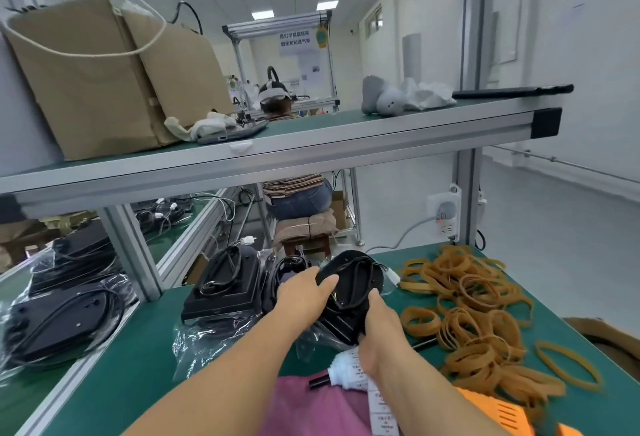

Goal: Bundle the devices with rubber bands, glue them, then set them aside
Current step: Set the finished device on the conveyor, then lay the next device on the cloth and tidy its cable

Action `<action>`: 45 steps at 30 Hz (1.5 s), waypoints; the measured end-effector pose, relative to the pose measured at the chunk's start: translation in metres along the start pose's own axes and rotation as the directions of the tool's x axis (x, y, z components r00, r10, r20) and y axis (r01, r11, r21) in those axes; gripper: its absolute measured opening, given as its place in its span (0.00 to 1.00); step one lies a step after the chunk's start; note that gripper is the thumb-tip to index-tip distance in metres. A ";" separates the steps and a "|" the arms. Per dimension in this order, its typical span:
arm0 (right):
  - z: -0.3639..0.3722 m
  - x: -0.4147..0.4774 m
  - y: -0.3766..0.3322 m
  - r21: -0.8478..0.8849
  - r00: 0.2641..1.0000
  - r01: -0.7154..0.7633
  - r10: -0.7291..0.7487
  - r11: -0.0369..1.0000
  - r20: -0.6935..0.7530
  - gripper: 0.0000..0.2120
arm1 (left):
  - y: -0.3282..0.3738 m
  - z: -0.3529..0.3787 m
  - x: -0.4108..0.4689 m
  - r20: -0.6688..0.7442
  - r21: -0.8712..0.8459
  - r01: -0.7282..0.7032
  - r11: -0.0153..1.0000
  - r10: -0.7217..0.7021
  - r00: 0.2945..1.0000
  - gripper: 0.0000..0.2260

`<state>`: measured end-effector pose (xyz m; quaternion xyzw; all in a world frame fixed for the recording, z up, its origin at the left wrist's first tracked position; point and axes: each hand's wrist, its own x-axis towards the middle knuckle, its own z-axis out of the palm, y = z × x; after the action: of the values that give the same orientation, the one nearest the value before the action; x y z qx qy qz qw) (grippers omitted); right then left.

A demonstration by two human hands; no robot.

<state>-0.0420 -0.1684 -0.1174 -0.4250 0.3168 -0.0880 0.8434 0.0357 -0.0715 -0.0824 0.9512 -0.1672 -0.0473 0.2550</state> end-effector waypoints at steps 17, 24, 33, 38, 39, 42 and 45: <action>0.000 -0.127 -0.023 -0.076 0.884 0.428 -0.400 0.900 0.243 0.06 | -0.007 -0.076 -0.160 -0.129 -0.761 -0.009 0.648 -0.139 0.982 0.30; -0.024 -0.184 0.028 -0.062 0.915 0.254 -0.219 0.965 0.340 0.21 | -0.051 -0.036 -0.249 -0.053 -0.897 0.062 0.437 -0.246 0.968 0.15; -0.048 -0.201 0.074 -0.189 0.852 0.193 -0.069 0.963 0.519 0.21 | -0.081 0.008 -0.303 -0.059 -0.864 0.057 0.501 -0.213 0.975 0.28; -0.057 -0.195 0.089 -0.190 0.886 0.170 -0.066 0.967 0.458 0.20 | -0.084 -0.001 -0.300 0.014 -0.852 0.137 0.506 -0.241 0.971 0.24; -0.057 -0.195 0.090 -0.181 0.888 0.166 -0.068 0.969 0.455 0.20 | -0.083 -0.003 -0.297 -0.005 -0.831 0.141 0.539 -0.260 0.965 0.22; -0.057 -0.194 0.091 -0.167 0.884 0.160 -0.066 0.973 0.462 0.20 | -0.077 -0.006 -0.288 -0.046 -0.817 0.123 0.564 -0.277 0.960 0.16; -0.058 -0.188 0.093 -0.195 0.894 0.149 -0.048 0.970 0.445 0.22 | -0.074 -0.003 -0.278 -0.092 -0.814 0.085 0.575 -0.271 0.958 0.07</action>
<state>-0.2364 -0.0707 -0.1280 -0.5415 0.1051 0.0030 0.8341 -0.2029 0.0854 -0.1152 0.7455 -0.0035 -0.0438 0.6651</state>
